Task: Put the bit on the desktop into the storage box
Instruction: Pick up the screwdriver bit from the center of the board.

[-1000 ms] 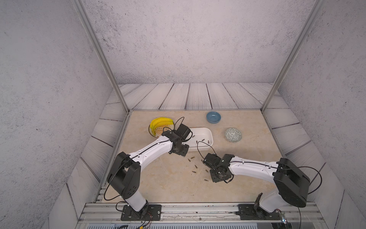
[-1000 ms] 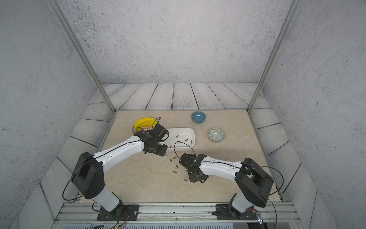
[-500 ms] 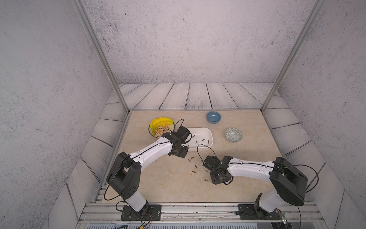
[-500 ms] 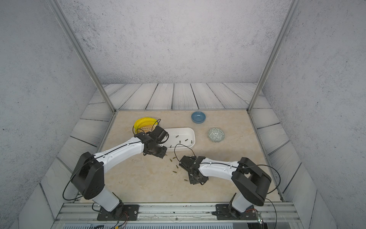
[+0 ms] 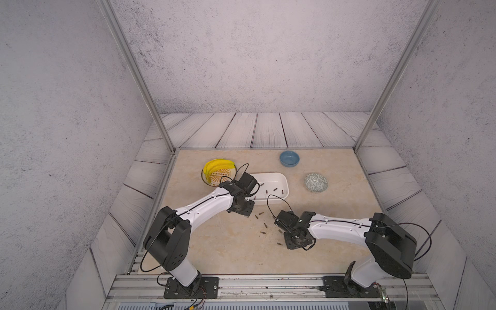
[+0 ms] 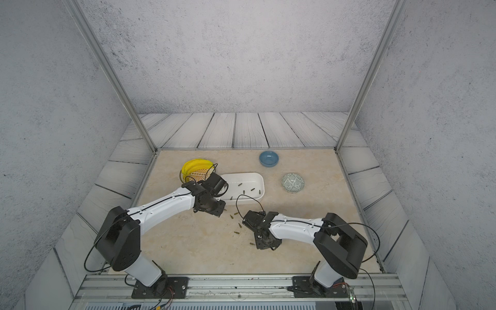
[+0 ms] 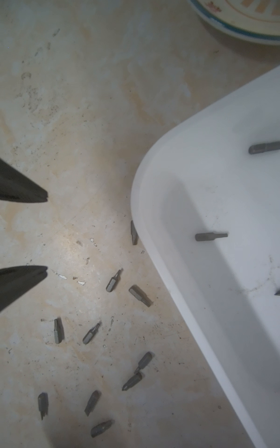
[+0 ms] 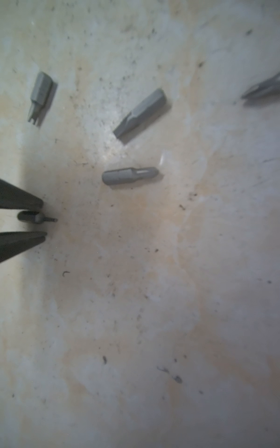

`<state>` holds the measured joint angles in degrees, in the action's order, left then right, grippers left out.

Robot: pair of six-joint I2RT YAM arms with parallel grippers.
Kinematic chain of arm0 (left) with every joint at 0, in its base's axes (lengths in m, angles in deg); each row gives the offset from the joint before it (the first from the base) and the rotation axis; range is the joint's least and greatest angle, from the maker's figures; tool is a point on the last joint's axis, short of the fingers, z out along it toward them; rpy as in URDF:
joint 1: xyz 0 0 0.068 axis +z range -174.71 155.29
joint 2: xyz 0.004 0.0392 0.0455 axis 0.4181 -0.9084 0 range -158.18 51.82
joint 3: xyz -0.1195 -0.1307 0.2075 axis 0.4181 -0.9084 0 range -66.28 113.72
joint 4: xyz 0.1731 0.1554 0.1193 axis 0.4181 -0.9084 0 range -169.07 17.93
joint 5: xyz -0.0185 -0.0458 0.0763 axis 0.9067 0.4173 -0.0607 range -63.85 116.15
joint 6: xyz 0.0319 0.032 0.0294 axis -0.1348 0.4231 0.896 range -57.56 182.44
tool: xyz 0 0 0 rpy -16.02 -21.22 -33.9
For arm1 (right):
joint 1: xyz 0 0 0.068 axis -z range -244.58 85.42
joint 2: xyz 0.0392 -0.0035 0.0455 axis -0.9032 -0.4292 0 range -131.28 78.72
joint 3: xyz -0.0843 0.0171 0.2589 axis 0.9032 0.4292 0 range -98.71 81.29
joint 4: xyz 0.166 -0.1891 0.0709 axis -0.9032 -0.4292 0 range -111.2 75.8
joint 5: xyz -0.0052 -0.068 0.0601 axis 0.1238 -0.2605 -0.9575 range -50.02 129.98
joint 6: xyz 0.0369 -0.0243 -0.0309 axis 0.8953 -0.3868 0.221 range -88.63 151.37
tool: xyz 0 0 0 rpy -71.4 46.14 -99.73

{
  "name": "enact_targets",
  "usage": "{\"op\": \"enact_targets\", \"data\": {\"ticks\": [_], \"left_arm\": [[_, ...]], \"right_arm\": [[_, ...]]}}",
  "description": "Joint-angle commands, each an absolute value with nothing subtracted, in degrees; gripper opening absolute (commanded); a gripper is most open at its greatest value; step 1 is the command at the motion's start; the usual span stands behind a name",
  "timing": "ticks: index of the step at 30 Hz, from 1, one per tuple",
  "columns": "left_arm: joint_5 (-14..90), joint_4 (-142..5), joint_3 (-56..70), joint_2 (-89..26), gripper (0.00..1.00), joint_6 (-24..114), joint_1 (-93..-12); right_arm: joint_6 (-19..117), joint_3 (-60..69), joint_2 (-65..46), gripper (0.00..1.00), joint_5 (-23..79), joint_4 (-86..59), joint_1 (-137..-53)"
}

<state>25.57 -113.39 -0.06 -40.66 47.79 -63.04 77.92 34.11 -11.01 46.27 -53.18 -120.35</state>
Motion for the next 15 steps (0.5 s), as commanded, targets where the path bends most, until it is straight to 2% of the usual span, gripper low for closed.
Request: {"op": "enact_targets", "data": {"ticks": [1,10,15], "left_arm": [[25.8,-113.6,-0.9,-39.4,0.48,47.1,-63.5],[25.7,-114.2,-1.5,-39.4,0.47,47.1,-63.9],[24.3,-113.6,-3.1,-37.9,0.47,46.5,-64.6]], "right_arm": [[78.5,36.5,-14.4,0.2,43.4,-50.5,-120.6],[79.2,38.7,-14.0,0.17,42.2,-48.6,-119.9],[78.6,37.2,-16.3,0.1,44.1,-51.1,-119.9]]}}
